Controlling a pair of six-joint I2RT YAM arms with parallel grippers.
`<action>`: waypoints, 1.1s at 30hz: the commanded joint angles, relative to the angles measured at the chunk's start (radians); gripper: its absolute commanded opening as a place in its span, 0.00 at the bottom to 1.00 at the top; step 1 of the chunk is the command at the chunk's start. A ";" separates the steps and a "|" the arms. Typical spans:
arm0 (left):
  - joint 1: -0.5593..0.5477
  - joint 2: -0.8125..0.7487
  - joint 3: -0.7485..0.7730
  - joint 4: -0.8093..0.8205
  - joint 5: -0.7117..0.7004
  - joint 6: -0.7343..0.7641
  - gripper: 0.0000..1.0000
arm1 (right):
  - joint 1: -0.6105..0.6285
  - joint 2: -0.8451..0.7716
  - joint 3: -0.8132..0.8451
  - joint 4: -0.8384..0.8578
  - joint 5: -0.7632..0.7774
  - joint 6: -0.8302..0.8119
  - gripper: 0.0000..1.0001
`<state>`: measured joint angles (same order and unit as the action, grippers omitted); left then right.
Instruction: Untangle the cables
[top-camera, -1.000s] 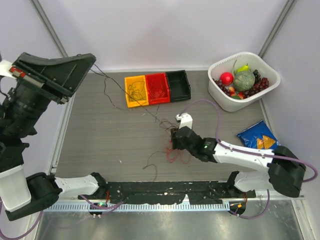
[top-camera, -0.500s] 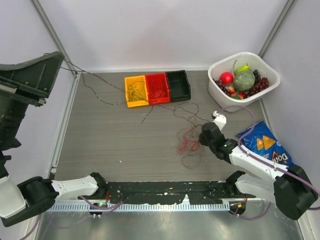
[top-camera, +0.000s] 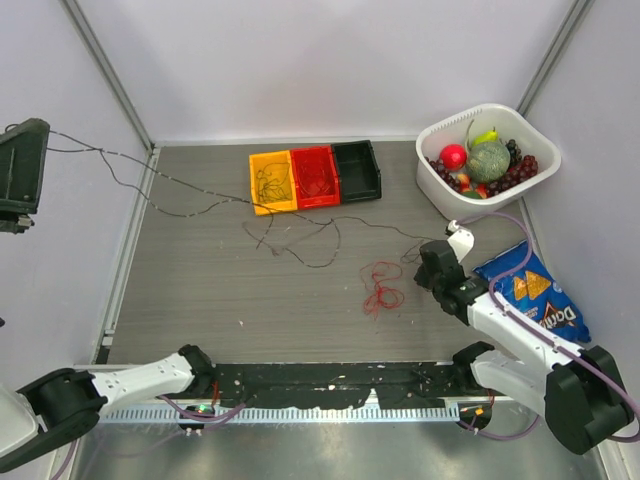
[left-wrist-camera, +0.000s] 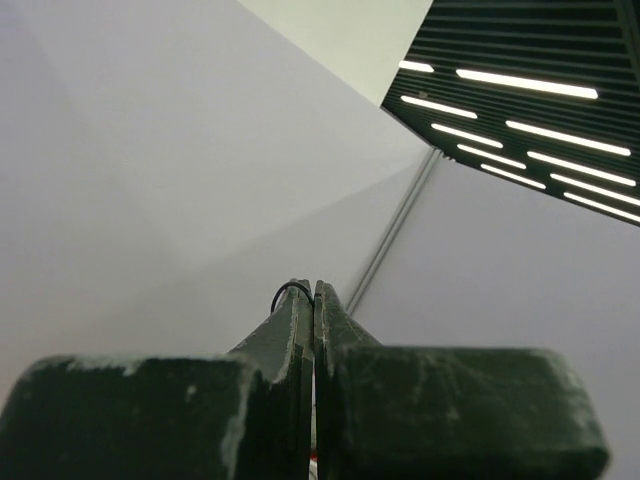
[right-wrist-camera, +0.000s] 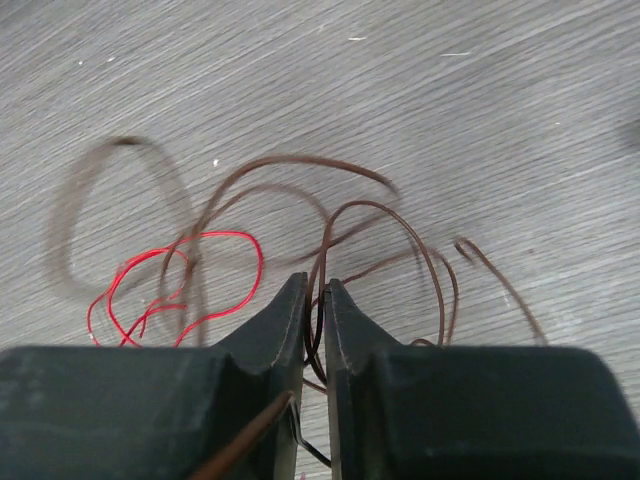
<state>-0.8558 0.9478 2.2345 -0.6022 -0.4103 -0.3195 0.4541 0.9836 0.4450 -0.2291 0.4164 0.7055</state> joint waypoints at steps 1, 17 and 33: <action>0.003 0.022 -0.004 0.004 -0.105 0.091 0.00 | -0.043 0.004 0.038 -0.022 0.038 -0.001 0.13; 0.001 -0.124 -0.113 0.107 -0.400 0.347 0.00 | -0.325 0.068 0.033 0.033 -0.133 -0.076 0.01; -0.064 -0.199 -0.180 0.177 -0.552 0.487 0.00 | -0.387 0.030 0.047 0.028 -0.131 -0.096 0.01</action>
<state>-0.8925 0.7738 2.1193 -0.4706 -0.9249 0.1501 0.0696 1.0122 0.4541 -0.2283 0.2886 0.6399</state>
